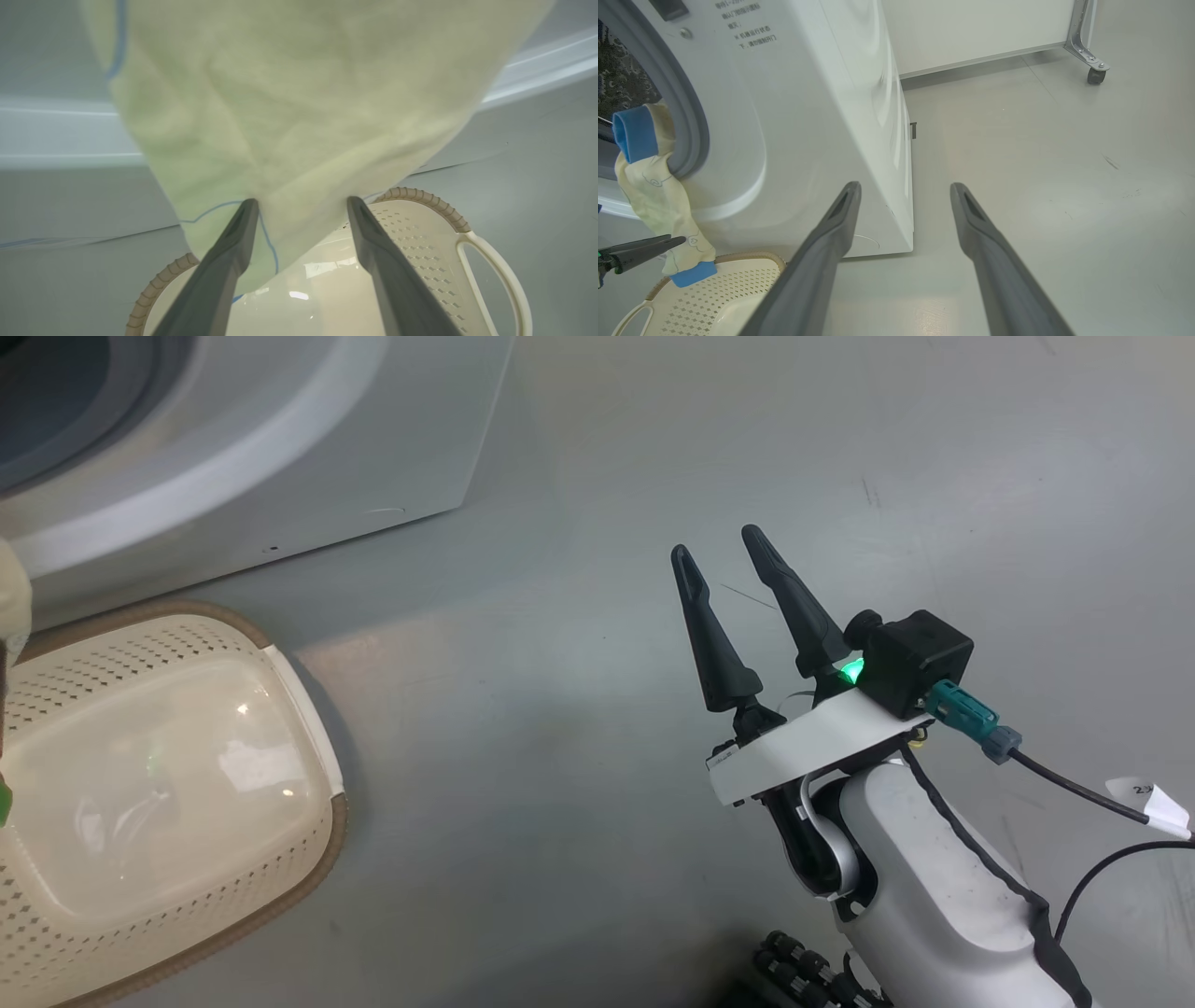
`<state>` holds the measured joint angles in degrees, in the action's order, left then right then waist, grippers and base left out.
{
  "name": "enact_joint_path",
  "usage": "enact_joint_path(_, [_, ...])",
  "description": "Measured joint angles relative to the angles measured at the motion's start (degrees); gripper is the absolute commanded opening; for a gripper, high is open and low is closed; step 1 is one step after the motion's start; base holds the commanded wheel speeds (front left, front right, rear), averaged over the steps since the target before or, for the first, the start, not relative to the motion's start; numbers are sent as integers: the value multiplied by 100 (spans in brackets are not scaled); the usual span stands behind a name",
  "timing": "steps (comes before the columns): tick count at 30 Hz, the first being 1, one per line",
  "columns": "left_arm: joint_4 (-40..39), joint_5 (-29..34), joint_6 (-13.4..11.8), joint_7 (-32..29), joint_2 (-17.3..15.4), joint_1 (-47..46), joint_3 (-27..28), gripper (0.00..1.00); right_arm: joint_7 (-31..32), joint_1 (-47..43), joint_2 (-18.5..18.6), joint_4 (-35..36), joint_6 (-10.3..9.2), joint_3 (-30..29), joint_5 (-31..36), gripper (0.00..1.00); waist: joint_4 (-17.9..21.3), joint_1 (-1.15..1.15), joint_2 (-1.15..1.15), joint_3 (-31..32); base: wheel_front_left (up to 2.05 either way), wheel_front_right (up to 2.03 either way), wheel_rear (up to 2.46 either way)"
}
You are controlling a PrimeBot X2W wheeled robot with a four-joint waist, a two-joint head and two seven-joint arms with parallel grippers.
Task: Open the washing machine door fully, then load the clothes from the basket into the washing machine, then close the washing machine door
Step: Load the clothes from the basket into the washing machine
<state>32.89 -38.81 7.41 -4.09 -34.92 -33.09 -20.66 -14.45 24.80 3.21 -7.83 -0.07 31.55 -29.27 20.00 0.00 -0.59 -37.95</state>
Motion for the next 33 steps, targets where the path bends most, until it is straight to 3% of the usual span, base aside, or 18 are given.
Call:
enact_joint_path(16, [502,-157,0,66,240,-599,-69,100,0,9,-1,35,-134,42,47,100,103,0,0,-137,0,0,0])
enact_joint_path(20, [601,-160,0,140,261,-686,-152,31,0,10,-1,42,-154,43,54,100,88,0,0,-165,0,0,0])
enact_joint_path(21, [616,-172,0,166,268,-704,-171,0,0,12,-2,45,-159,43,54,100,81,0,0,-170,0,0,0])
enact_joint_path(33, [592,-415,0,495,435,-812,-598,0,0,43,-1,52,-203,10,54,100,-65,0,0,-114,0,0,0])
